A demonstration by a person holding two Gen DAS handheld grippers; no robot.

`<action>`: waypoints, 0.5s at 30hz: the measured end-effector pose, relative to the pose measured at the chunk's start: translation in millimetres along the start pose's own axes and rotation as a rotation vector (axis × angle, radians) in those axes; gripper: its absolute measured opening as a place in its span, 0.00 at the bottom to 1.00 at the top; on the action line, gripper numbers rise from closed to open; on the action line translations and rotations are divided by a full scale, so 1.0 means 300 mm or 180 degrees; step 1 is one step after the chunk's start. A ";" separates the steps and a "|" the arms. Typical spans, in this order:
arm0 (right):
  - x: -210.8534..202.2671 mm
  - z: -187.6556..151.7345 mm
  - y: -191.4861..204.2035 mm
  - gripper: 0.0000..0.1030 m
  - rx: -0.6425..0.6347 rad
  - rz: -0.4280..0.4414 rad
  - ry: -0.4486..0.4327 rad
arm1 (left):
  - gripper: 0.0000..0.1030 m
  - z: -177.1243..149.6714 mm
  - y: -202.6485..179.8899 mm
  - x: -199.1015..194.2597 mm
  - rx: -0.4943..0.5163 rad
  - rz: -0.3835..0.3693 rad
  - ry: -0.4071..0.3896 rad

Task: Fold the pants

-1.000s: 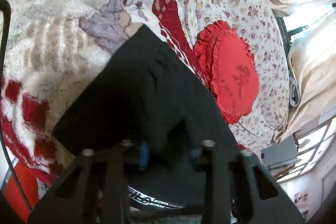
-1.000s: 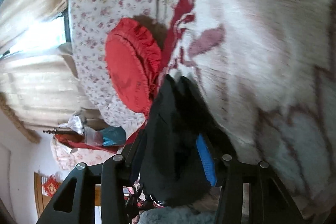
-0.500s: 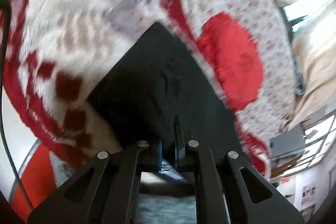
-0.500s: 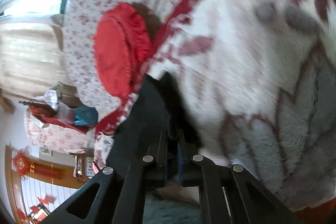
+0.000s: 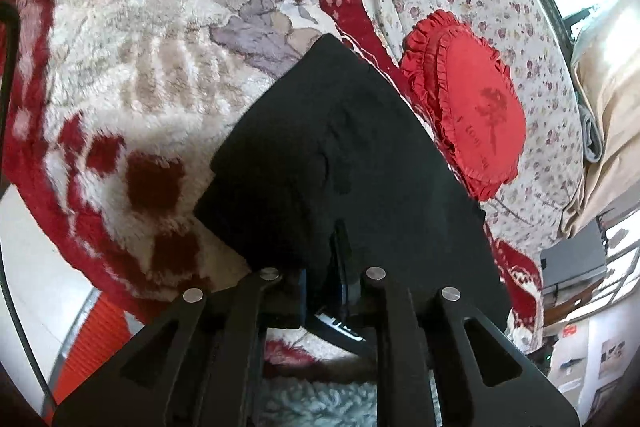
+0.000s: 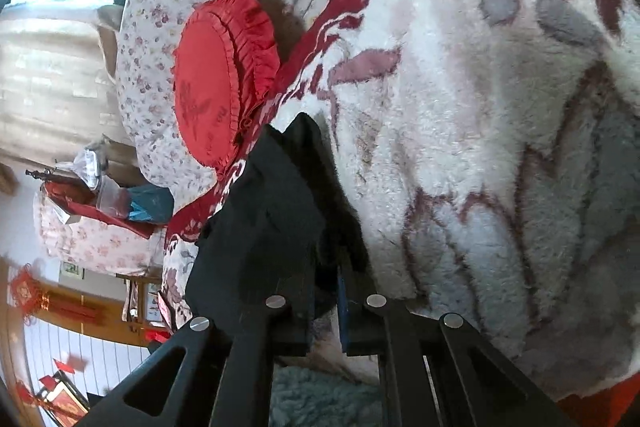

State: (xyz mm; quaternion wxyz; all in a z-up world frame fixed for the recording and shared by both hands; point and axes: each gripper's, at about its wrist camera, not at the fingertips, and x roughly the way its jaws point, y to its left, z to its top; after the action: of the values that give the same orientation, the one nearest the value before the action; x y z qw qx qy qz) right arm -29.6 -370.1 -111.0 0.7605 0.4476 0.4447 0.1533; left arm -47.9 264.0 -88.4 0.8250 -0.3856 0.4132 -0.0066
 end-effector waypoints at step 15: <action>0.101 0.014 0.419 0.09 -0.2387 -0.1178 -0.0402 | 0.20 0.094 -0.291 -0.030 0.1284 0.0760 -0.0740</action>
State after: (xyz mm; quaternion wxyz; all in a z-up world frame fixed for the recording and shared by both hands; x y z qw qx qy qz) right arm 11.5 -283.8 -23.7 0.9112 0.0609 0.3835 0.1376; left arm -7.7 223.4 -16.2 0.9220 -0.1599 0.3486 0.0528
